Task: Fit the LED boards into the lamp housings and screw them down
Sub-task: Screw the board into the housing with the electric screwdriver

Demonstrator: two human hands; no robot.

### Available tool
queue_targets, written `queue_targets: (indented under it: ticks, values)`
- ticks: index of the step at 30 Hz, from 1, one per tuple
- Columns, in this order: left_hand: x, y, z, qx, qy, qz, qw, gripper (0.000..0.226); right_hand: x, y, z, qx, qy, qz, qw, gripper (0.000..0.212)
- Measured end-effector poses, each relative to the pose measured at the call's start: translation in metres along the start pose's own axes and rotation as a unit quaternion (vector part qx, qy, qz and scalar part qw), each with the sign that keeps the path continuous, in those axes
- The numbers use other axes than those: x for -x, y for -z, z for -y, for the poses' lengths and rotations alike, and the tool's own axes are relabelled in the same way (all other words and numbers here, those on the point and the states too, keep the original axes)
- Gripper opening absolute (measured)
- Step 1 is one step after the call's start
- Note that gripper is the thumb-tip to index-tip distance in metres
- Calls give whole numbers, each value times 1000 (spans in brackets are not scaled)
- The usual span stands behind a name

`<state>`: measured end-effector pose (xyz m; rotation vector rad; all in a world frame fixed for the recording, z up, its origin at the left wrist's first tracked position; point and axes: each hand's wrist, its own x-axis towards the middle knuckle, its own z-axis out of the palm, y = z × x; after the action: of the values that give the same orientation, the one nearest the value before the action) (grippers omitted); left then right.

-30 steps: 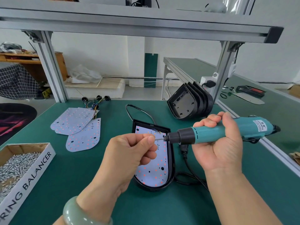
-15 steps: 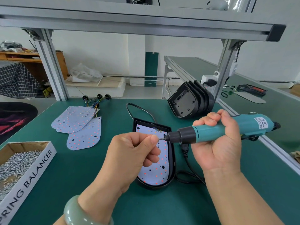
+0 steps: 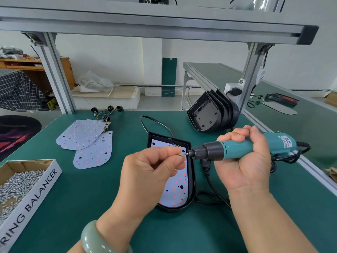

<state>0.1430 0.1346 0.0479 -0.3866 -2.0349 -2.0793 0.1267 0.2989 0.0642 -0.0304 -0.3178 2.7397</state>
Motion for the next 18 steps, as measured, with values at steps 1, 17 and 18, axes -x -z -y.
queue_targets:
  ticks: [1,17,18]
  values:
    - [0,1,1,3,-3,9,1000,28,0,0,0,-1,-2,0,1000,8]
    - [-21,15,-3,-66,-12,-82,994,34,-9,5,9,20,28,-8,999,16]
    - [-31,20,-1,-126,35,-103,986,43,-12,7,12,26,43,-17,999,16]
